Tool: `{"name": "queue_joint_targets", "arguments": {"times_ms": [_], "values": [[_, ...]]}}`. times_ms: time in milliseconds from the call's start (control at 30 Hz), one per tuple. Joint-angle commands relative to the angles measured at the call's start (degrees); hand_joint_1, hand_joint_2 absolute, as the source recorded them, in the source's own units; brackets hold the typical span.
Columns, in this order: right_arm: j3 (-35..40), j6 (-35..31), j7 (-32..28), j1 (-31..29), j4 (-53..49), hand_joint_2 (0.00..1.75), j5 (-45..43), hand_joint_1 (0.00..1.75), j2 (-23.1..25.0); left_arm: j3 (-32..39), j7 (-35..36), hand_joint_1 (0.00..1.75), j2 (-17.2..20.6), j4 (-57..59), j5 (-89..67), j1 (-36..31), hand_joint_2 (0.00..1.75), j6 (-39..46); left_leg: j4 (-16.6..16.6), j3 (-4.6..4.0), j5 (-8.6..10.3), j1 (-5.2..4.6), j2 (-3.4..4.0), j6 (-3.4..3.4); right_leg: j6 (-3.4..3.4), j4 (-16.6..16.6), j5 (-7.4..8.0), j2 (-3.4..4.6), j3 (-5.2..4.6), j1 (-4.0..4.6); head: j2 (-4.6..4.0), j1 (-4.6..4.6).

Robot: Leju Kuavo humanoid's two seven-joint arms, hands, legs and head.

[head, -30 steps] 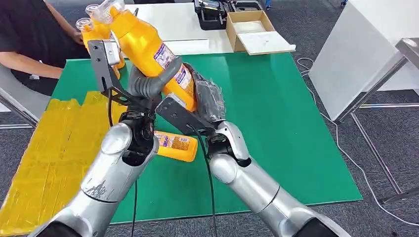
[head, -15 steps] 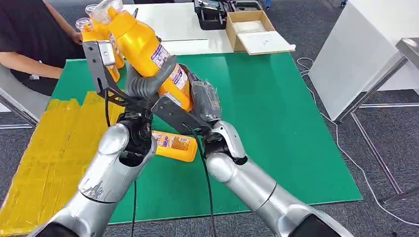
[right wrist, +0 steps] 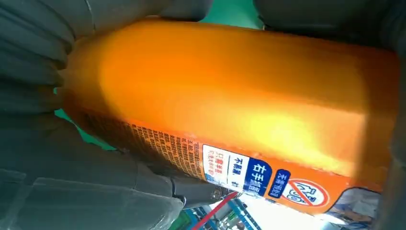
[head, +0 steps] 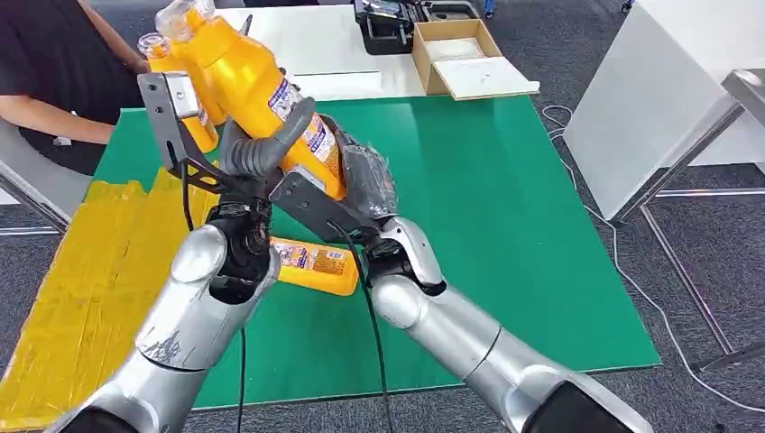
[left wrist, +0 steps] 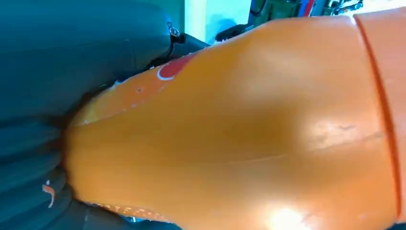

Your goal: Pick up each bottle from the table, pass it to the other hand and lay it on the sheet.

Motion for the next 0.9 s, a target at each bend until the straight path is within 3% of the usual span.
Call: {"name": "queue_joint_targets", "arguments": {"times_ms": [33,133,167,200,233,267,333,367,467,500,567,900], "values": [[8.25,0.62,-0.56,-0.10,2.17,1.75,-0.44,1.75,-1.02,-5.76,0.58,1.75,0.76,2.05,1.28,-5.52,1.75,-0.61,0.00,0.30,-0.13,0.06,-0.02,-0.26,-0.08,-0.07,-0.13,-0.10,0.37,0.05,0.00,0.00],[8.13,0.62,-0.58,0.10,2.18,1.75,-0.35,1.75,-1.12,-5.75,0.52,1.75,0.70,2.23,1.56,-5.75,1.75,-0.62,0.00,0.21,-0.08,0.06,-0.06,-0.21,-0.07,-0.06,-0.10,-0.12,0.26,0.05,0.00,0.00],[8.05,0.71,-0.59,0.18,2.17,1.75,-0.31,1.75,-1.13,-5.80,0.54,1.75,0.65,2.31,1.84,-5.85,1.75,-0.59,-0.01,0.60,-0.24,0.06,0.00,-0.43,-0.13,-0.11,-0.24,-0.13,0.67,0.04,0.00,0.00],[7.78,0.46,-0.67,0.50,2.05,1.75,-0.18,1.75,-1.14,-6.03,0.47,1.75,0.68,2.39,2.01,-6.08,1.75,-0.57,0.00,0.17,-0.07,0.06,-0.05,-0.20,-0.07,-0.06,-0.08,-0.11,0.22,0.05,0.00,0.00],[7.72,0.40,-0.69,0.59,2.03,1.75,-0.19,1.40,-1.12,-6.07,0.47,1.75,0.69,2.39,2.03,-6.10,1.75,-0.57,0.01,0.31,-0.14,0.07,-0.05,-0.28,-0.09,-0.07,-0.15,-0.14,0.37,0.06,0.00,0.02],[7.49,0.04,-0.94,1.00,1.64,1.75,-0.15,0.00,-1.15,-6.06,0.41,1.75,0.76,2.36,2.11,-6.13,1.75,-0.47,0.01,0.34,-0.14,0.08,-0.05,-0.30,-0.09,-0.08,-0.16,-0.14,0.40,0.06,0.00,0.00],[7.28,0.55,-0.99,1.34,0.97,1.75,-0.47,0.00,-1.44,-6.18,0.31,1.75,1.09,2.32,2.25,-6.08,1.75,-0.52,-0.01,0.12,-0.04,0.06,-0.06,-0.16,-0.06,-0.07,-0.06,-0.11,0.15,0.05,0.00,0.02],[7.01,1.13,-0.83,1.55,0.46,0.00,-0.84,0.00,-1.68,-6.18,0.22,1.75,1.19,2.32,2.44,-5.99,1.75,-0.63,0.00,0.21,-0.08,0.07,-0.09,-0.22,-0.07,-0.07,-0.10,-0.15,0.26,0.06,0.00,0.00],[6.87,1.58,-1.10,1.60,0.09,0.00,-0.73,0.00,-1.95,-6.11,0.09,1.75,1.19,2.25,2.63,-5.84,1.75,-0.74,0.00,0.16,-0.07,0.08,-0.07,-0.20,-0.07,-0.08,-0.09,-0.14,0.20,0.06,0.00,0.00],[6.87,1.58,-1.10,1.60,0.09,0.00,-0.73,0.00,-1.95,-6.11,0.09,1.75,1.19,2.25,2.63,-5.84,1.75,-0.74,0.00,0.55,-0.24,0.08,-0.04,-0.41,-0.13,-0.11,-0.25,-0.17,0.61,0.06,0.00,-0.02],[6.87,1.58,-1.10,1.60,0.09,0.00,-0.73,0.00,-1.95,-6.11,0.09,1.75,1.19,2.25,2.63,-5.84,1.75,-0.74,0.00,0.13,-0.06,0.08,-0.05,-0.18,-0.06,-0.07,-0.07,-0.11,0.15,0.06,0.00,0.00],[6.56,2.64,-1.00,1.65,-0.13,0.00,-0.78,0.00,-2.08,-5.94,-0.08,1.75,1.12,2.06,2.94,-5.52,1.75,-0.87,0.01,0.19,-0.08,0.07,-0.04,-0.21,-0.07,-0.06,-0.10,-0.12,0.21,0.05,0.00,0.00]]}}
